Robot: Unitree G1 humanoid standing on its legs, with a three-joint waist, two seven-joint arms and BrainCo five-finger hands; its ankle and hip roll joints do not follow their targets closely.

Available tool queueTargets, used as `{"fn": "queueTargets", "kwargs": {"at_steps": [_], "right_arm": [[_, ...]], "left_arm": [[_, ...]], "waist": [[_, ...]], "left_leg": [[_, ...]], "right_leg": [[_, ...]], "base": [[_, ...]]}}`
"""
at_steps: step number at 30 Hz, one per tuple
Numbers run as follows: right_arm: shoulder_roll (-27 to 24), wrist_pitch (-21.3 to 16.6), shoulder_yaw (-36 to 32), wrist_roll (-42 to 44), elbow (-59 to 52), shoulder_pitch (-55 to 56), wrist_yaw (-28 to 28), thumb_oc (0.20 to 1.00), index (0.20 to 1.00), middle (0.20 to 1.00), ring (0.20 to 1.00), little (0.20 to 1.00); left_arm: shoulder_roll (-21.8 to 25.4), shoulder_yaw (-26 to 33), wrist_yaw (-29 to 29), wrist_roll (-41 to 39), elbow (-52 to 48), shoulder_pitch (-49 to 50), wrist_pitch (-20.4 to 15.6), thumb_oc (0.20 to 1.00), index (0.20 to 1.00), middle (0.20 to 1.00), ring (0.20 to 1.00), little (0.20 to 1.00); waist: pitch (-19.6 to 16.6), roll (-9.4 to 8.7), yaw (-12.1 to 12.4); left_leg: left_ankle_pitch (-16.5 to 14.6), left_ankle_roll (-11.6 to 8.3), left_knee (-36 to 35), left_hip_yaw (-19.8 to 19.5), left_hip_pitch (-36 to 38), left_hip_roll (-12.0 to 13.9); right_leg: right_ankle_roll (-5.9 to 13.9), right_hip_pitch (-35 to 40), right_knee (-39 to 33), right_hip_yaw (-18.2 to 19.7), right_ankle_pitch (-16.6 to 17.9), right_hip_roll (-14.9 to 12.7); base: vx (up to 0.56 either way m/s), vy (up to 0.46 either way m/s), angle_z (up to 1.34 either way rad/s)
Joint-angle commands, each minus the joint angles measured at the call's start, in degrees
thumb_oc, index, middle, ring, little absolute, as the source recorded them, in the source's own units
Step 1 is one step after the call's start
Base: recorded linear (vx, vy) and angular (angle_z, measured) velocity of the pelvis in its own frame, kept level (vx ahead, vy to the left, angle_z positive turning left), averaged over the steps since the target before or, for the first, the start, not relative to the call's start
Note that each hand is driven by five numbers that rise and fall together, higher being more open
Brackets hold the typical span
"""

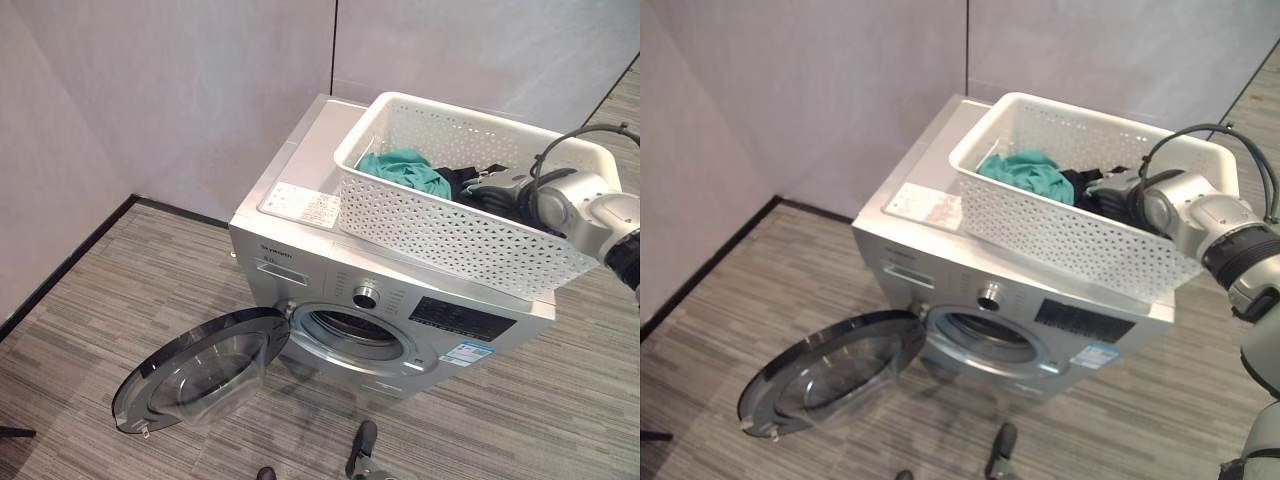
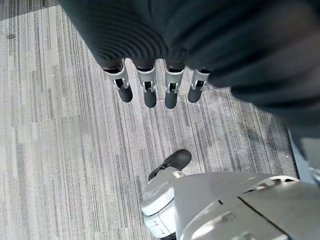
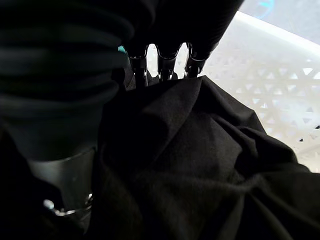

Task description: Grab the laundry basket,head to the washer,open it,put in the laundry and shut it.

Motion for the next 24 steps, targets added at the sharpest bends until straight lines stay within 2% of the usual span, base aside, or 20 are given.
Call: {"fn": "queueTargets", "kwargs": {"at_steps": [1,3,6,7,9,10,11,12,19,24], "right_arm": [[2.5,3.3,2.7,0.5,4.6,-10.8,5.0,1.000,1.000,1.000,1.000,1.000],[4.4,4.3,4.7,-1.2,3.3,-12.3,7.9,1.000,1.000,1.000,1.000,1.000],[5.2,4.8,5.0,-2.0,1.9,-12.8,9.0,1.000,1.000,1.000,1.000,1.000],[5.6,5.1,5.1,-2.6,1.8,-12.9,9.2,0.787,0.787,0.787,0.787,0.787],[6.4,5.2,5.2,-3.8,1.1,-13.0,10.1,0.592,0.592,0.592,0.592,0.592],[6.7,5.3,5.1,-4.5,0.8,-13.0,10.5,0.435,0.435,0.435,0.435,0.435],[6.9,5.4,5.1,-4.8,0.5,-13.0,10.8,0.360,0.360,0.360,0.360,0.360],[7.2,5.5,4.8,-5.0,0.3,-13.0,11.1,0.200,0.200,0.200,0.200,0.200],[7.2,5.7,3.2,-5.5,2.4,-12.2,9.6,0.200,0.200,0.200,0.200,0.200],[8.2,7.1,-1.5,-2.6,6.8,-12.5,5.1,0.200,0.200,0.200,0.200,0.200]], "left_arm": [[1.6,-0.3,-1.2,-0.8,0.1,-3.2,1.1,1.000,1.000,1.000,1.000,1.000],[1.8,-0.9,-1.7,-1.3,0.2,-4.0,1.7,1.000,1.000,1.000,1.000,1.000],[1.6,-1.0,-1.6,-1.5,0.2,-4.5,2.0,1.000,1.000,1.000,1.000,1.000],[1.5,-0.9,-1.6,-1.6,0.3,-4.7,2.2,1.000,1.000,1.000,1.000,1.000],[1.4,-1.1,-1.5,-1.8,0.2,-5.0,2.4,1.000,1.000,1.000,1.000,1.000],[1.5,-1.2,-1.5,-1.8,0.2,-5.2,2.5,1.000,1.000,1.000,1.000,1.000],[1.5,-1.2,-1.4,-1.8,0.2,-5.2,2.6,1.000,1.000,1.000,1.000,1.000],[1.5,-1.1,-1.4,-1.9,0.3,-5.3,2.8,1.000,1.000,1.000,1.000,1.000],[1.5,-1.0,-1.4,-1.7,0.5,-5.3,3.2,1.000,1.000,1.000,1.000,1.000],[1.3,-0.7,-1.0,-2.4,1.0,-4.9,3.2,1.000,1.000,1.000,1.000,1.000]], "waist": [[5.3,-3.14,3.0],[5.1,-3.30,3.3],[4.9,-3.37,3.4],[4.7,-3.44,3.5],[4.5,-3.60,3.6],[4.4,-3.82,3.5],[4.3,-3.89,3.5],[4.1,-3.94,3.6],[3.6,-4.19,3.4],[3.5,-3.76,3.0]], "left_leg": [[4.7,0.20,0.0,-1.7,-1.3,-0.8],[5.1,0.11,-0.1,-2.2,-1.5,-0.6],[5.0,0.15,-0.1,-2.3,-1.3,-0.6],[4.9,0.16,-0.1,-2.4,-1.2,-0.5],[4.9,0.21,-0.1,-2.5,-1.1,-0.5],[5.2,0.33,-0.1,-2.6,-1.2,-0.7],[5.1,0.34,-0.1,-2.6,-1.1,-0.7],[5.1,0.36,-0.2,-2.5,-1.0,-0.6],[4.9,0.51,-0.3,-2.5,-0.8,-0.7],[4.5,0.56,-0.3,-2.2,0.0,-0.6]], "right_leg": [[4.23,3.3,-0.2,0.2,0.6,-2.0],[4.17,3.5,-0.2,-0.2,0.5,-1.9],[4.14,3.7,-0.2,-0.3,0.3,-1.9],[4.09,3.9,-0.2,-0.3,0.2,-1.9],[4.03,4.2,-0.2,-0.3,0.1,-1.8],[3.94,4.2,-0.2,-0.3,0.2,-2.0],[3.92,4.3,-0.2,-0.4,0.2,-2.0],[3.90,4.4,-0.2,-0.4,0.1,-2.0],[3.89,4.4,-0.2,-0.1,0.1,-2.0],[3.82,5.0,-0.2,0.5,0.0,-1.8]], "base": [[0.02,-0.014,0.20],[0.03,-0.010,0.24],[0.02,0.002,0.16],[0.04,-0.002,0.05],[0.02,0.000,0.00],[0.00,0.000,0.00],[0.00,0.000,0.00],[0.00,0.000,0.00],[0.00,0.001,0.00],[0.00,0.006,-0.03]]}}
